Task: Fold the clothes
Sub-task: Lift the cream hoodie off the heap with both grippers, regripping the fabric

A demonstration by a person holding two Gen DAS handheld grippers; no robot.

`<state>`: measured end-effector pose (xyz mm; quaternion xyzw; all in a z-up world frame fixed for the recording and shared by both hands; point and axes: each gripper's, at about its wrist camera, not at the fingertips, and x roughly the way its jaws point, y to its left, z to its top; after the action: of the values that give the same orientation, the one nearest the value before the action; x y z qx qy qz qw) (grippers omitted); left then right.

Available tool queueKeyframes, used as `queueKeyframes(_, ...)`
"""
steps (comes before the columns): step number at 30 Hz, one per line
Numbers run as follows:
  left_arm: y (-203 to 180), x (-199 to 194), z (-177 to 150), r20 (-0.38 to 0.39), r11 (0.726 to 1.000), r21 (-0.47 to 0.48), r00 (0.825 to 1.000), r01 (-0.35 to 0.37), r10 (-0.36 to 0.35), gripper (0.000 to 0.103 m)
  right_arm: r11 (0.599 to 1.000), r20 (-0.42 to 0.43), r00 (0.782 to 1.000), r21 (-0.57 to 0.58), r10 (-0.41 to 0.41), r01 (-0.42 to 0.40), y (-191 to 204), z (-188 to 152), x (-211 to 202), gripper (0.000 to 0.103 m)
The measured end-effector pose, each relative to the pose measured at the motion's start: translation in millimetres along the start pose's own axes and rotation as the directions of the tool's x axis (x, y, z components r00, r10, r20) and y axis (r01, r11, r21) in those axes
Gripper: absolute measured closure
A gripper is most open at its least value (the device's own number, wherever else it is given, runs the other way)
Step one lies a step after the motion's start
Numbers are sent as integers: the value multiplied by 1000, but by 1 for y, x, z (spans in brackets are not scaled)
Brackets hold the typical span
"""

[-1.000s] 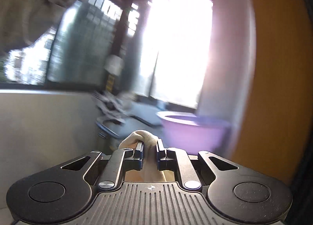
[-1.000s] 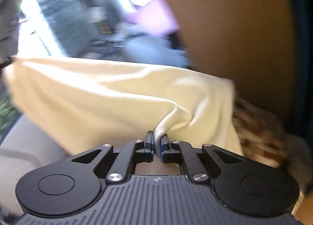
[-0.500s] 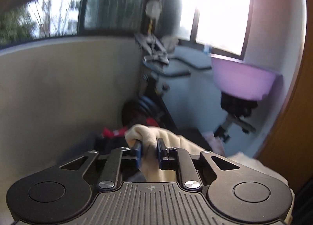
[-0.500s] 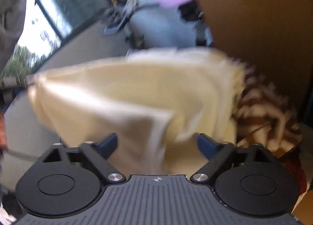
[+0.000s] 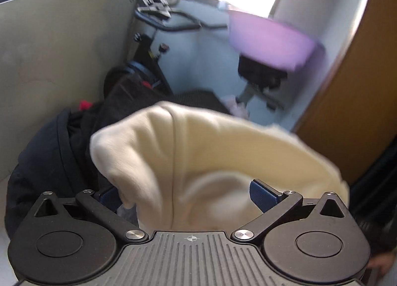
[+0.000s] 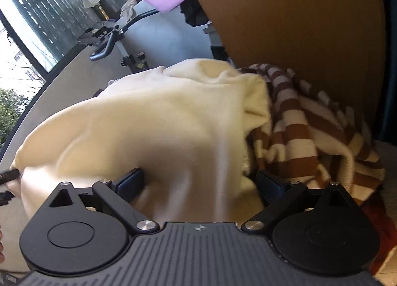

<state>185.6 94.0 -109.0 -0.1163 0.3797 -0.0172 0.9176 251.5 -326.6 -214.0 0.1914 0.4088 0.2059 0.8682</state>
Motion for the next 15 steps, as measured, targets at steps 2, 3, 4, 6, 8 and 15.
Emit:
queueKeyframes(2, -6, 10, -5, -25, 1000, 28, 1000, -15, 15, 1, 998, -8, 998, -25, 56, -56, 13, -1, -5, 5)
queueKeyframes(3, -7, 14, -6, -30, 999, 30, 999, -11, 12, 1, 995, -10, 997, -59, 82, -82, 23, -2, -8, 5)
queueKeyframes(4, -9, 17, -7, -37, 1000, 25, 999, -1, 1, 1, 991, -13, 995, -93, 99, -100, 31, -3, -11, 5)
queueKeyframes(6, -11, 25, -8, -53, 1000, 26, 999, 5, -4, 1, 981, -16, 995, -168, 97, -98, 43, -4, -15, 5)
queueKeyframes(8, -13, 35, -10, -77, 999, 52, 997, -12, 16, 1, 975, -20, 996, -205, 86, -88, 49, -5, -17, 5)
queueKeyframes(15, -8, 63, -15, -174, 999, 39, 984, -15, 22, 1, 976, 5, 1000, -218, 9, -8, 44, -6, -3, 4)
